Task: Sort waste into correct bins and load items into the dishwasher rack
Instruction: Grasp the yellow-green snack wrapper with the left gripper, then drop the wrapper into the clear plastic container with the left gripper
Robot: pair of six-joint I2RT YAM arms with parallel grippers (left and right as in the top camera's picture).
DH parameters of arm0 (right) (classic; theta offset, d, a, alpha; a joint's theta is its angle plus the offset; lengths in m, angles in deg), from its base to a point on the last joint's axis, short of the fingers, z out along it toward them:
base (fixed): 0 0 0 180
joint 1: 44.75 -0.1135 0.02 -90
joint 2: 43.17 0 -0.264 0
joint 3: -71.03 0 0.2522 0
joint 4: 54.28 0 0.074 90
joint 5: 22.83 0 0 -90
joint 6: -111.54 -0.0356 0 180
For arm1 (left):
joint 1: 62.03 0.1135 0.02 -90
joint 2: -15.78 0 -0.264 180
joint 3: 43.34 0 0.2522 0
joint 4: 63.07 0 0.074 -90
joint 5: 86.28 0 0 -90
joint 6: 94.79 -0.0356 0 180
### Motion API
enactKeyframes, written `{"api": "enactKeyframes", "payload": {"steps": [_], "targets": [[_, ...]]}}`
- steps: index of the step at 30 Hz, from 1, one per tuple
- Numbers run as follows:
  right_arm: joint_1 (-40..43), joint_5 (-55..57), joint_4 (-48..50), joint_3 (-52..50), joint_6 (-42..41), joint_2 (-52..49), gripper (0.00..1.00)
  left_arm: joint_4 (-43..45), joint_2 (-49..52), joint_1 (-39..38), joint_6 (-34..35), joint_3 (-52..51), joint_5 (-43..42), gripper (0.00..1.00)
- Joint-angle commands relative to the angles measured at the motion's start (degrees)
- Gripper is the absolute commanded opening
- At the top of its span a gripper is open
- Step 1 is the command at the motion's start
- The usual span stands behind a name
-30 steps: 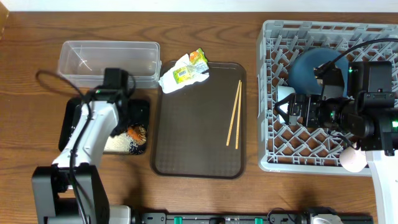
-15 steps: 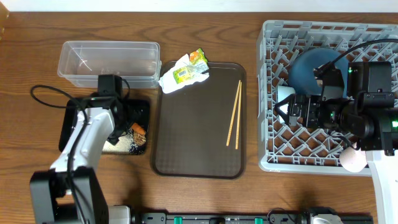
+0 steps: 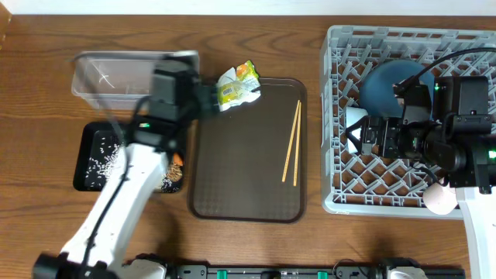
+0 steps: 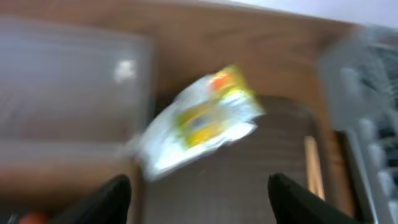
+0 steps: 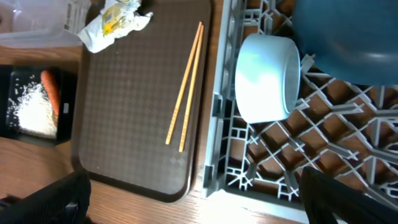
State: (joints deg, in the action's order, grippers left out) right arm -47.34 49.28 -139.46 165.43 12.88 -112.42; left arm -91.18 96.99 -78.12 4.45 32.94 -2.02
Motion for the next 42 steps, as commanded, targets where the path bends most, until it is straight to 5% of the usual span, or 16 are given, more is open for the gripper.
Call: {"api": "enactKeyframes", "payload": {"steps": [1,10,19,23,24,28,32,38,42], "targets": [[-0.5,1.3,-0.3,0.2,0.6,-0.1,0.99,5.1,5.6,-3.3,-12.4,0.3,1.1,0.71],[-0.5,1.1,-1.7,0.2,0.6,-0.1,0.99,23.1,24.8,-4.3,-12.5,0.3,2.7,0.72],[-0.5,1.1,-1.7,0.2,-0.7,-0.1,0.99,30.0,35.0,-4.5,-12.7,0.3,2.8,0.71],[-0.5,0.9,-1.7,0.2,-1.4,-0.1,0.99,30.4,36.9,-4.5,-15.1,0.3,2.8,0.43],[-0.5,0.9,-1.7,0.2,-2.0,-0.1,0.99,30.2,36.8,-4.5,-15.0,0.3,2.8,0.32],[-0.5,0.3,-1.7,0.2,-2.0,-0.1,0.99,29.3,33.9,-5.0,-14.8,0.3,2.7,0.24],[-0.5,0.3,-1.7,0.2,-2.0,-0.1,0.99,23.1,26.5,-5.6,-14.8,0.3,2.7,0.06],[-0.5,0.3,-1.7,0.2,-2.0,-0.1,0.99,11.4,15.1,-5.5,-14.8,0.3,3.7,0.06],[-0.5,0.3,-1.7,0.2,-2.0,-0.1,0.99,7.7,10.3,-5.4,-16.4,0.3,12.2,0.06]]}}
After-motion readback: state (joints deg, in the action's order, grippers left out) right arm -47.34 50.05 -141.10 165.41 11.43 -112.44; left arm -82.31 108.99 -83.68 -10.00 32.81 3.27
